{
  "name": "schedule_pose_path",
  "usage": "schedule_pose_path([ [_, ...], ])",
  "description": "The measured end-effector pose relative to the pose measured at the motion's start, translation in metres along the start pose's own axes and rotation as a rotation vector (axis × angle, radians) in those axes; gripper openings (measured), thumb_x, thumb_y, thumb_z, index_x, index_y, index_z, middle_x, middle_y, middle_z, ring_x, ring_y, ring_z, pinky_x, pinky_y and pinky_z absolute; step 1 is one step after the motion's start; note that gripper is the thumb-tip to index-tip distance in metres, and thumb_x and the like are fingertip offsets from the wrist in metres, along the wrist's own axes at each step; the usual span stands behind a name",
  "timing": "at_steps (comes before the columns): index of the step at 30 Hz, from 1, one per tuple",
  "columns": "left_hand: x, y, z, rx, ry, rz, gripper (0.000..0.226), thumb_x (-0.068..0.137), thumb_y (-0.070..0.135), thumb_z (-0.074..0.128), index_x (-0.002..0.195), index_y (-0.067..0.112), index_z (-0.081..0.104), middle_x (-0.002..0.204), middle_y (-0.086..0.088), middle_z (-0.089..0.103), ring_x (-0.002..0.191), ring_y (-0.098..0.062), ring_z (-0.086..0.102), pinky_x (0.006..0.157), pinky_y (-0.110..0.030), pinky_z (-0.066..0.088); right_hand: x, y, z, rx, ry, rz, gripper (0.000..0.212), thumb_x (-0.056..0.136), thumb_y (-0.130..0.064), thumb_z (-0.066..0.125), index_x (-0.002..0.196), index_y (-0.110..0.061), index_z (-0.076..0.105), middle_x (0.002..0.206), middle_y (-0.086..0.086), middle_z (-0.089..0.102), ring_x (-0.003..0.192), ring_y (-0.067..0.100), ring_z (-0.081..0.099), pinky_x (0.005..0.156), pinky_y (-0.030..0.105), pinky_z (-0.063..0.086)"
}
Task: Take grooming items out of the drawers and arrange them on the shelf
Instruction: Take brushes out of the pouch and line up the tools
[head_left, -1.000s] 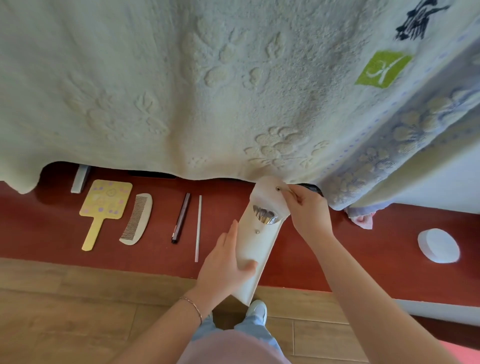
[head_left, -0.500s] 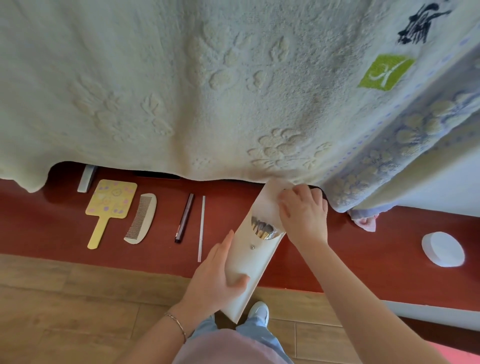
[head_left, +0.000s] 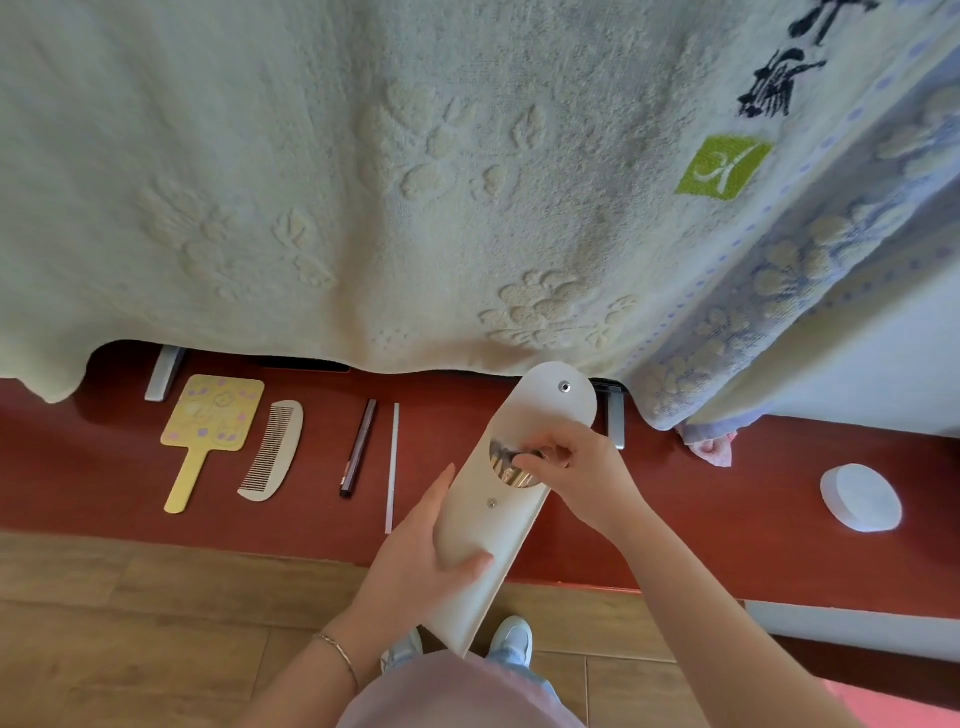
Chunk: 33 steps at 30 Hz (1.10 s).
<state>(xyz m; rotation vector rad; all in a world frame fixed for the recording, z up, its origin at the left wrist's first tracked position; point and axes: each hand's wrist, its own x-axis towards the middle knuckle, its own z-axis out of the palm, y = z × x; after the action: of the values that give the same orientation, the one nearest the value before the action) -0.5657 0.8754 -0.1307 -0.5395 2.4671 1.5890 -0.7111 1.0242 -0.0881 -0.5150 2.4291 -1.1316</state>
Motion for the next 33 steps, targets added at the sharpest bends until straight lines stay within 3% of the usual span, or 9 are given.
schedule_pose_path([
  [6,0.001,-0.004,-0.004,-0.031,-0.011,-0.039,0.090,0.065,0.057,0.066,0.140,0.042,0.017,0.118,0.035,0.044,0.105,0.002,0.053,0.084,-0.023,0.051,0.007,-0.002,0.000,0.253,0.227,0.066,0.006,0.082,-0.019,0.069,0.084,-0.017,0.074,0.072,-0.011,0.067,0.063,-0.002,0.054,0.060,0.009,0.042],
  [10,0.001,-0.010,-0.008,0.004,0.032,-0.058,0.086,0.070,0.049,0.069,0.140,0.042,0.018,0.115,0.038,0.043,0.102,0.002,0.054,0.085,-0.025,0.050,0.024,0.004,-0.019,0.380,0.458,0.195,0.011,0.085,-0.023,0.063,0.077,-0.023,0.070,0.044,-0.010,0.053,0.042,0.003,0.044,0.050,0.016,0.037],
  [14,-0.001,-0.018,-0.011,0.026,0.123,-0.114,0.085,0.072,0.045,0.069,0.140,0.039,0.019,0.119,0.023,0.048,0.100,-0.006,0.055,0.084,-0.028,0.052,0.034,0.021,-0.041,0.460,0.584,0.285,0.011,0.087,-0.022,0.061,0.078,-0.019,0.067,0.044,-0.007,0.048,0.039,0.006,0.040,0.048,0.021,0.035],
  [17,-0.002,-0.021,-0.013,0.032,0.177,-0.147,0.084,0.073,0.043,0.070,0.140,0.037,0.019,0.117,0.016,0.049,0.096,-0.010,0.057,0.080,-0.031,0.054,0.037,0.036,-0.048,0.299,0.517,0.299,0.012,0.087,-0.023,0.061,0.084,-0.013,0.069,0.054,0.002,0.053,0.051,0.016,0.044,0.052,0.026,0.036],
  [22,0.004,-0.018,-0.013,0.047,0.179,-0.174,0.082,0.075,0.042,0.069,0.140,0.034,0.019,0.117,0.014,0.045,0.096,-0.011,0.056,0.080,-0.029,0.054,0.045,0.050,-0.024,-0.039,0.191,0.245,0.011,0.086,-0.029,0.060,0.088,-0.021,0.069,0.076,0.001,0.065,0.063,0.017,0.056,0.056,0.027,0.042],
  [28,0.007,-0.011,-0.003,0.033,0.150,-0.175,0.083,0.076,0.043,0.068,0.140,0.035,0.017,0.116,0.017,0.042,0.097,-0.009,0.054,0.080,-0.025,0.052,0.051,0.047,-0.008,-0.366,0.194,0.129,0.037,0.087,-0.038,0.059,0.120,-0.022,0.059,0.118,-0.003,0.057,0.099,0.019,0.058,0.076,0.030,0.044],
  [29,0.008,-0.010,-0.001,0.021,0.155,-0.174,0.082,0.076,0.042,0.068,0.140,0.035,0.017,0.115,0.018,0.042,0.096,-0.009,0.054,0.078,-0.023,0.051,0.049,0.043,-0.007,-0.393,0.225,0.089,0.036,0.088,-0.038,0.058,0.120,-0.022,0.060,0.120,-0.003,0.056,0.097,0.018,0.058,0.074,0.029,0.044],
  [31,0.008,-0.007,0.003,-0.009,0.170,-0.179,0.081,0.076,0.039,0.069,0.140,0.035,0.018,0.112,0.020,0.042,0.094,-0.007,0.054,0.073,-0.017,0.048,0.040,0.030,-0.003,-0.286,0.286,0.018,0.023,0.088,-0.033,0.059,0.106,-0.021,0.066,0.104,-0.002,0.061,0.077,0.011,0.056,0.066,0.024,0.041],
  [33,0.007,-0.006,0.005,-0.025,0.180,-0.184,0.082,0.076,0.037,0.069,0.141,0.034,0.019,0.112,0.020,0.043,0.094,-0.006,0.054,0.072,-0.016,0.046,0.029,0.016,0.007,-0.130,0.191,-0.033,0.015,0.085,-0.031,0.062,0.096,-0.022,0.066,0.084,-0.002,0.060,0.066,0.007,0.051,0.062,0.021,0.039],
])
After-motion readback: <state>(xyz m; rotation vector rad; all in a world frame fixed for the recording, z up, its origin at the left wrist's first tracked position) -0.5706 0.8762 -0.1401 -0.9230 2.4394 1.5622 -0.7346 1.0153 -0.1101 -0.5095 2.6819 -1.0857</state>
